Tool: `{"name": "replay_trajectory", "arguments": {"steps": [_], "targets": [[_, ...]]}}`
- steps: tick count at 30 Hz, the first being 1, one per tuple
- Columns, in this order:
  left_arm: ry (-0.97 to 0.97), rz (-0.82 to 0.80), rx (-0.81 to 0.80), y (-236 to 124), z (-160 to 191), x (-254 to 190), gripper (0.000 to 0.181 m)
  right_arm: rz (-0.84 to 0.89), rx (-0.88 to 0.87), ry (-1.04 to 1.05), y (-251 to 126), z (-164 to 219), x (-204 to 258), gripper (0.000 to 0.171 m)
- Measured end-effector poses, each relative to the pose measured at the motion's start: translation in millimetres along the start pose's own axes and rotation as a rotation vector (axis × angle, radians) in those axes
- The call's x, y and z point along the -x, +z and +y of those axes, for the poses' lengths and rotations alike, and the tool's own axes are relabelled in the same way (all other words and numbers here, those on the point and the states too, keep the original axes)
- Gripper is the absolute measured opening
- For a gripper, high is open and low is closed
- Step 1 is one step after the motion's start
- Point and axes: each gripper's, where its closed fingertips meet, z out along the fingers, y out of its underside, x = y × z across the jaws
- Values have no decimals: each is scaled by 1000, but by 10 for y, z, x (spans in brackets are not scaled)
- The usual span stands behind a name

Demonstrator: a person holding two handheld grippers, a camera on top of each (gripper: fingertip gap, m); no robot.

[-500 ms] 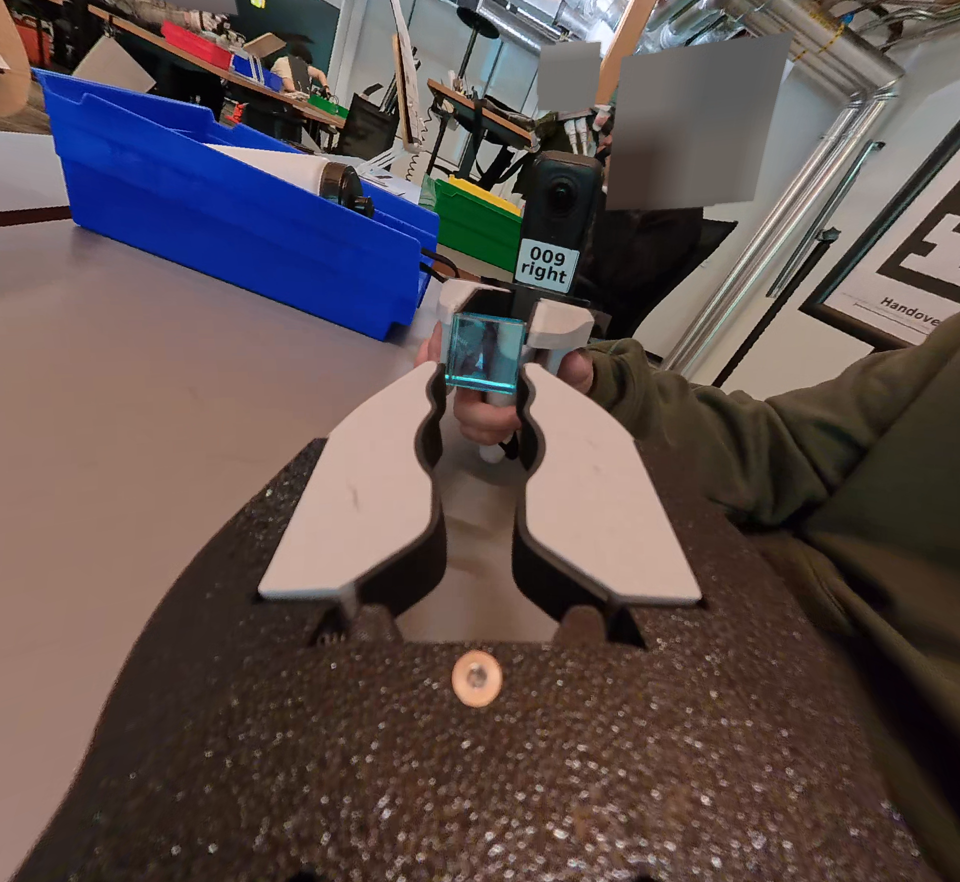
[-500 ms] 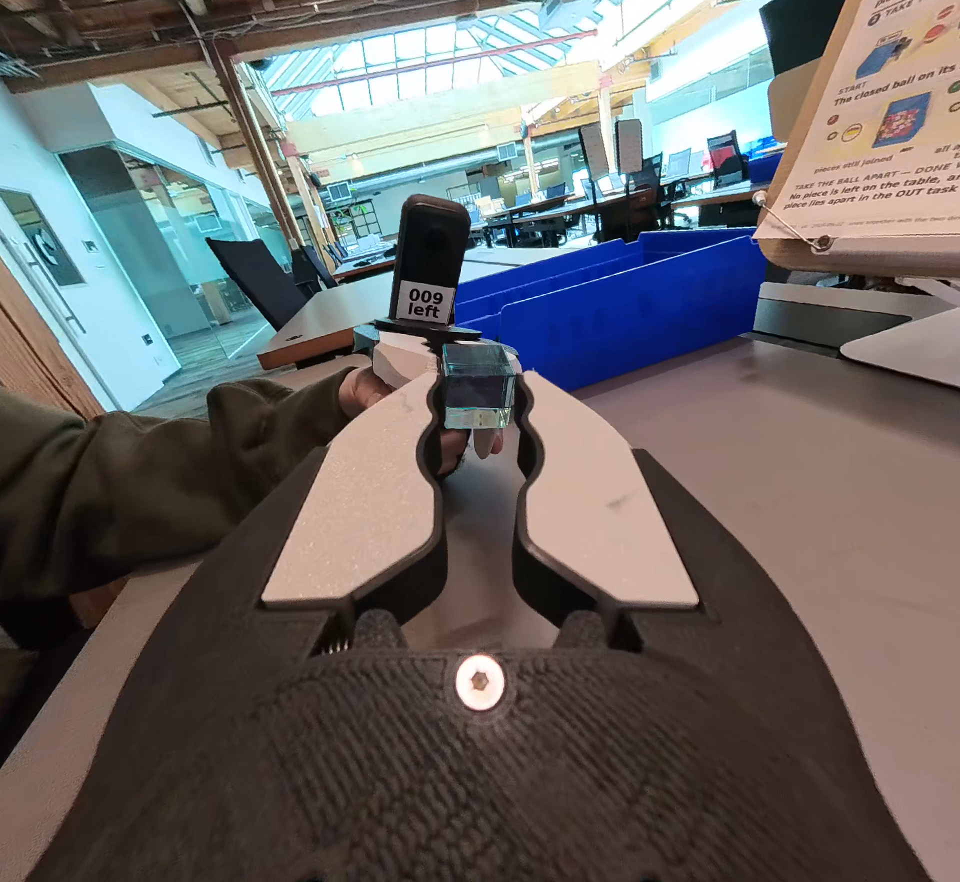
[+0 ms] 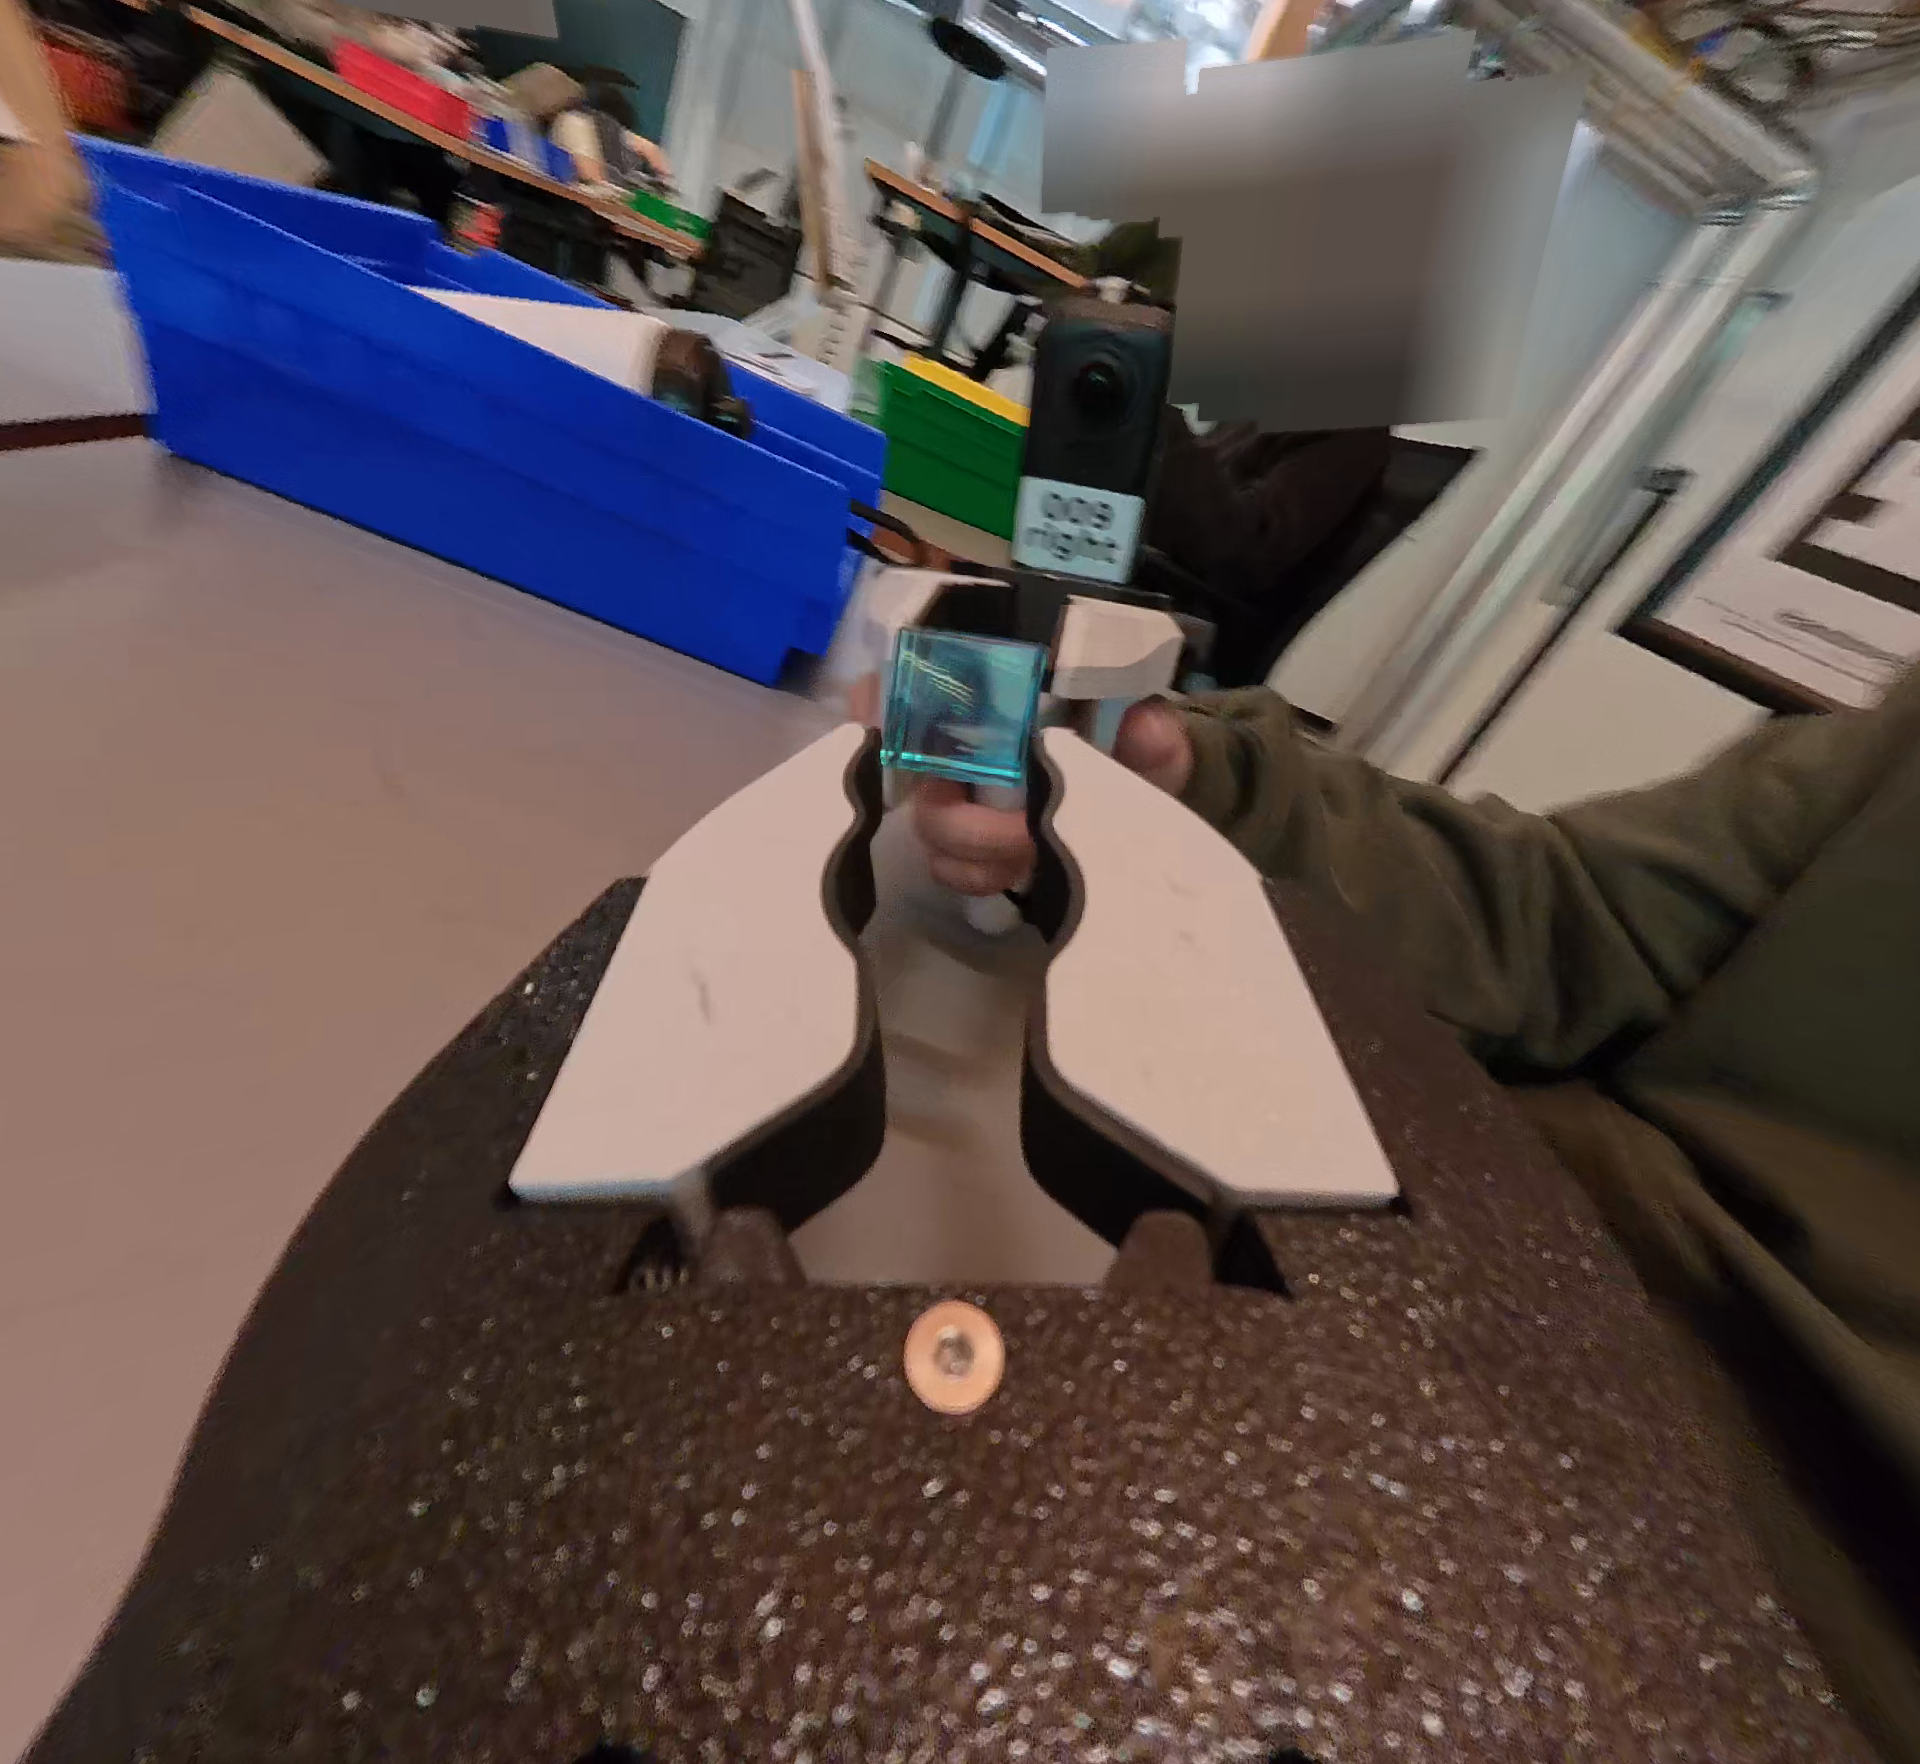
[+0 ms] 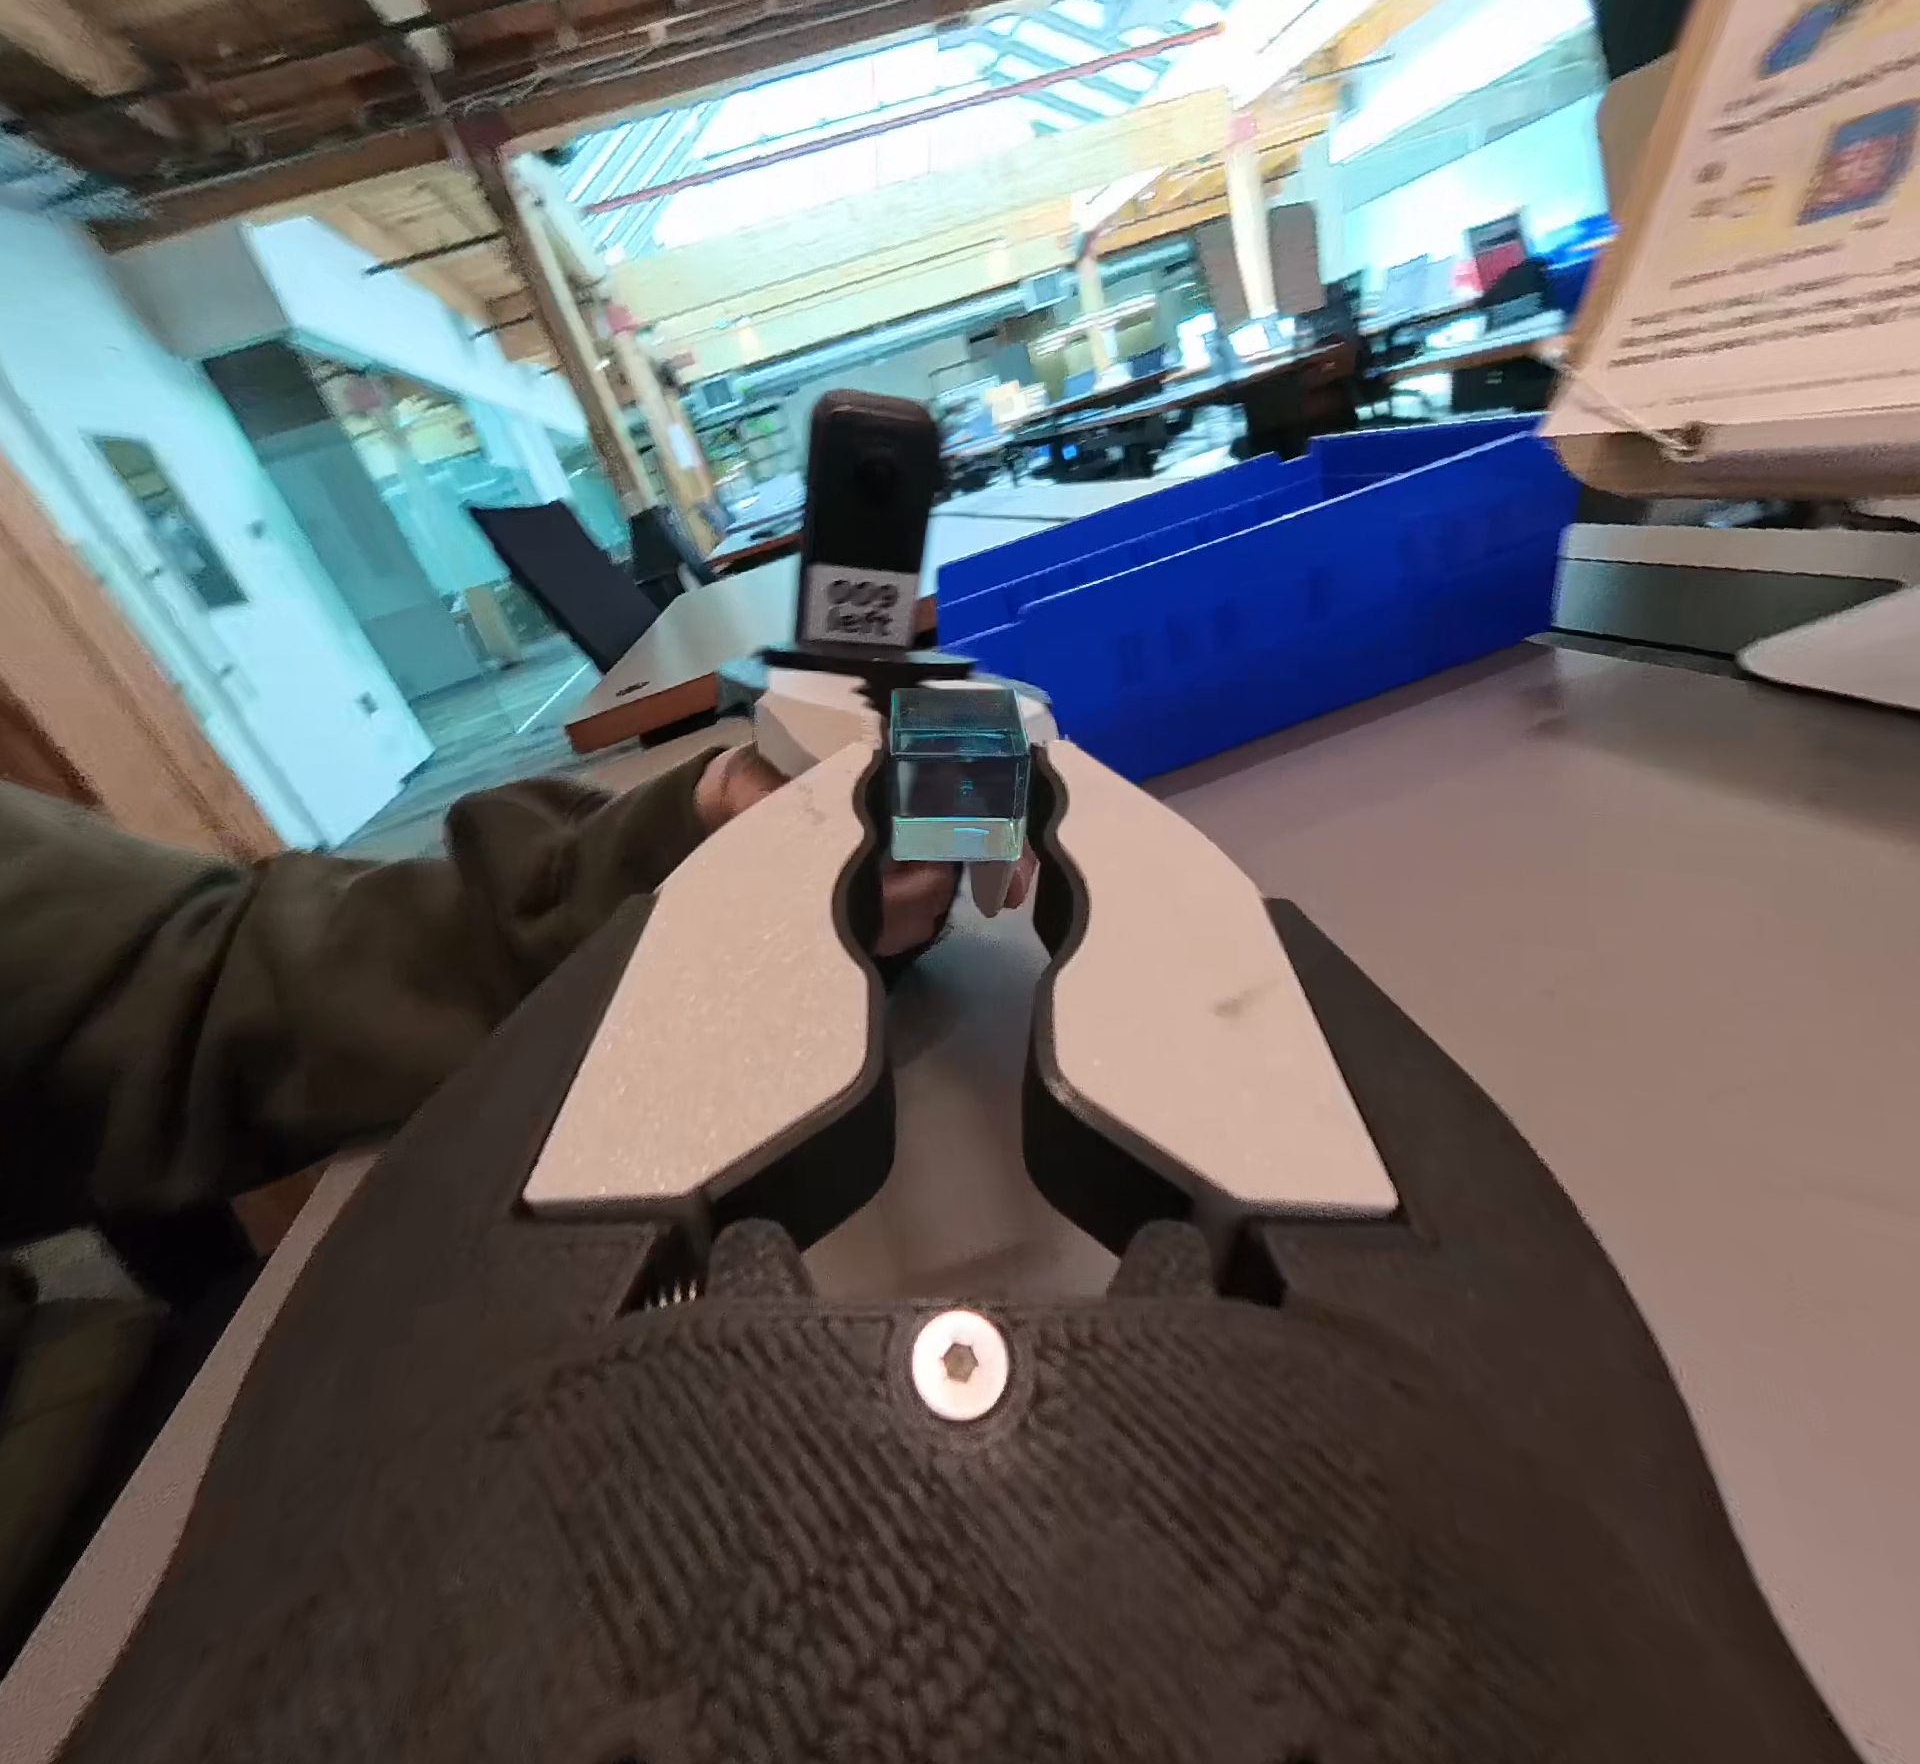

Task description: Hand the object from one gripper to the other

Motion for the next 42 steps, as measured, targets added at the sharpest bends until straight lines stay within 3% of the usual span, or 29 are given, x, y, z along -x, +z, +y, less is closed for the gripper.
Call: {"name": "replay_trajectory", "arguments": {"steps": [4, 7, 15, 20, 26, 27, 30, 33, 35, 38, 42], "targets": [[261, -319, 22, 25, -56, 261, 44, 249, -88, 94, -97, -23, -390, 25], [515, -544, 78, 54, -80, 358, 46, 357, -161, 132, -185, -62, -527, 25], [778, -778, 101, 190, -70, 344, 43, 391, -174, 114, -107, -43, -458, 25], [773, -877, 100, 134, -72, 405, 27, 390, -173, 93, -44, -23, -403, 25], [659, -757, 64, 129, -100, 385, 26, 329, -177, 67, -53, -62, -363, 26], [628, -718, 51, 113, -116, 377, 26, 300, -159, 54, -63, -74, -348, 35], [485, -431, -3, 130, -109, 215, 26, 159, -125, 60, -113, -148, -248, 52], [267, -100, -83, 84, -129, -52, 26, 9, -173, 123, -161, -233, -96, 46], [188, 8, -109, 38, -150, -136, 26, -98, -169, 151, -133, -238, 57, 40], [150, 102, -98, 39, -109, -233, 25, -119, -122, 83, -53, -167, 172, 37], [167, 97, -104, 65, -87, -232, 26, -108, -108, 48, 4, -123, 203, 27]]}}
